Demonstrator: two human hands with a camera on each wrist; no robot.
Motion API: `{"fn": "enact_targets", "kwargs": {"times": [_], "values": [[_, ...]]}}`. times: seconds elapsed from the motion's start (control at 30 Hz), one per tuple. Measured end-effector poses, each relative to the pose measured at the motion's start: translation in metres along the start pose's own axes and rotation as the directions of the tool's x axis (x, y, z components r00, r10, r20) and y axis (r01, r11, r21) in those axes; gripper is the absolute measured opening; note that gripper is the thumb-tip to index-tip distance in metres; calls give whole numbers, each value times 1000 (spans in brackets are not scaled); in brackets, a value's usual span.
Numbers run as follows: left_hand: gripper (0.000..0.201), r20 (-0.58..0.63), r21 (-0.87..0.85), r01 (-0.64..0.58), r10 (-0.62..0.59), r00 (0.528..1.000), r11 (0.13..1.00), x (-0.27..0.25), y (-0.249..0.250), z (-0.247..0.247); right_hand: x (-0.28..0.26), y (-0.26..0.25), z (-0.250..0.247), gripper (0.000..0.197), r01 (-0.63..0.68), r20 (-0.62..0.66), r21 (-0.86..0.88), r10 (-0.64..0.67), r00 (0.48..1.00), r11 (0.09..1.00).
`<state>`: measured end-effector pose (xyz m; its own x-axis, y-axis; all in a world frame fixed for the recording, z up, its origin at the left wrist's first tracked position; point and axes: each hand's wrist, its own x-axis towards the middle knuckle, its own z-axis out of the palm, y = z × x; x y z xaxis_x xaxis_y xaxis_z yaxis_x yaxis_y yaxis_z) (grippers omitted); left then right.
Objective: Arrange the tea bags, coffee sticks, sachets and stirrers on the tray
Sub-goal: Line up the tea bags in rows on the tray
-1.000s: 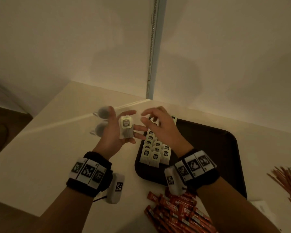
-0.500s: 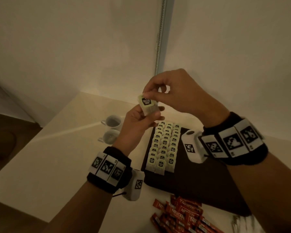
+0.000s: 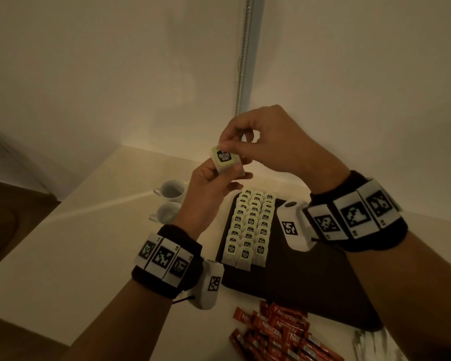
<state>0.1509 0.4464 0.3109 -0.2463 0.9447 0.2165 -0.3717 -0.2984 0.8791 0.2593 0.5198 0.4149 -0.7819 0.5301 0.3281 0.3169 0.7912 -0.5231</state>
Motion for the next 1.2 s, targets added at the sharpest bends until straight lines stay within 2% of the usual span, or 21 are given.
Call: {"fn": "enact_targets", "kwargs": {"times": [0.1,0.23,0.27,0.33,0.4,0.47,0.63,0.77,0.93,1.03,1.1,1.2], "values": [[16,13,16,-3,2,1000,1000,0,1,-1,-2,3,0,7,-9,-8,20,9,1000,1000],[55,101,53,-11,6,995,999,0,-2,-6,-5,8,-1,6,-40,-53,57,43,998,998],[60,104,48,-12,7,995,999,0,-3,-6,-5,9,-1,5,-40,-54,61,43,998,997],[49,41,50,-22,19,999,998,-1,-3,-2,-6,10,-1,6,-35,-43,63,38,998,997],[26,-56,73,-45,49,997,996,0,-1,2,-7,10,-1,6,-30,-43,65,32,999,997],[17,-91,112,-73,83,992,991,0,-2,2,-8,11,0,5,-20,-59,67,24,998,998],[33,-18,91,-71,73,997,993,1,-2,-1,-11,17,1,4,-25,-77,78,31,997,997],[22,-70,175,-63,76,995,983,0,-4,0,-13,23,2,4,-6,-103,129,20,994,992],[22,-83,232,-42,63,995,972,-2,-8,1,-19,29,6,3,3,-130,166,19,991,986],[39,-15,267,14,-10,1000,964,-4,-11,-6,-31,34,10,2,-1,-180,184,34,983,983],[44,21,363,73,-86,996,929,-12,-14,-19,-46,45,19,3,-60,-183,194,96,978,979],[24,-8,524,148,-169,986,839,-38,-21,-48,-79,73,45,5,-280,-70,198,299,952,939]]}}
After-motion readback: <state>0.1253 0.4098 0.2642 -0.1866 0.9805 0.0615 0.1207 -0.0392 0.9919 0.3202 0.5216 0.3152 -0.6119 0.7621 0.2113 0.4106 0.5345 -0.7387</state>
